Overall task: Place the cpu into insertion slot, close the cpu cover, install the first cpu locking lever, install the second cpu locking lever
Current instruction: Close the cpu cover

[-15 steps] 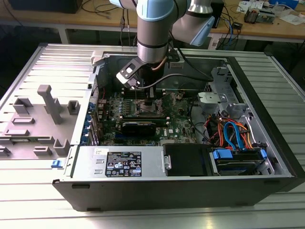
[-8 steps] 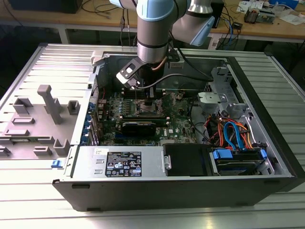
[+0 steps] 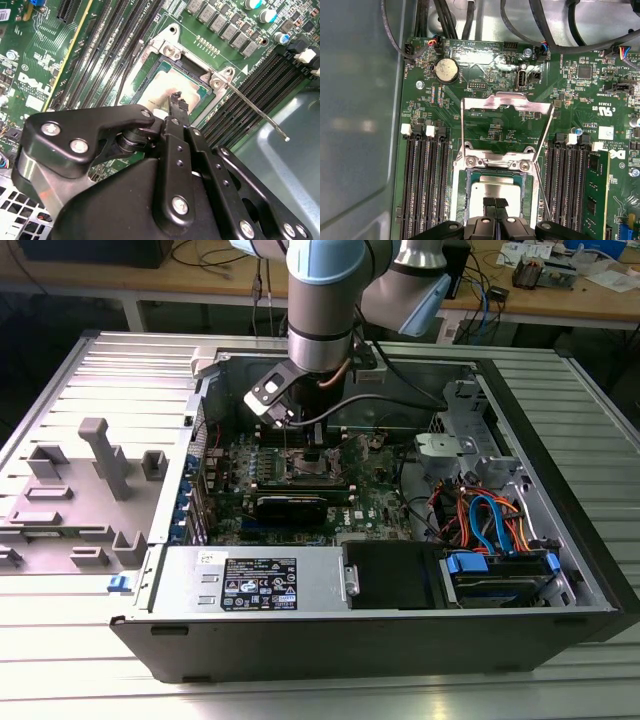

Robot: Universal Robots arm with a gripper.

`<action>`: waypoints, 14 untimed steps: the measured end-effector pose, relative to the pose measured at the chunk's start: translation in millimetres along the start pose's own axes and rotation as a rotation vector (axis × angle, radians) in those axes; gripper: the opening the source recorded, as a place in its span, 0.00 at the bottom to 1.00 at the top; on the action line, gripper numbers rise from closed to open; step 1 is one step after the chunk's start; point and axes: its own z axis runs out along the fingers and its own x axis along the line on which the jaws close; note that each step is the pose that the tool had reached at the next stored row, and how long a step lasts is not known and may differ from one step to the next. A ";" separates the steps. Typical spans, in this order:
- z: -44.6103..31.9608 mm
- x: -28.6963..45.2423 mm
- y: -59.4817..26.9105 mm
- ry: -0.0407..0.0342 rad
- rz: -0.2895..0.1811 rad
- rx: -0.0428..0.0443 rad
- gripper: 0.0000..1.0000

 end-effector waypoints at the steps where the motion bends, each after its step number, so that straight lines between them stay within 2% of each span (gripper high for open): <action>1: -1.1 0.0 0.0 0.0001 0.000 -0.0001 0.11; 10: -16.4 0.0 0.1 0.0007 0.000 -0.0002 0.11; 14: -28.2 -0.1 0.1 0.0006 0.000 -0.0002 0.11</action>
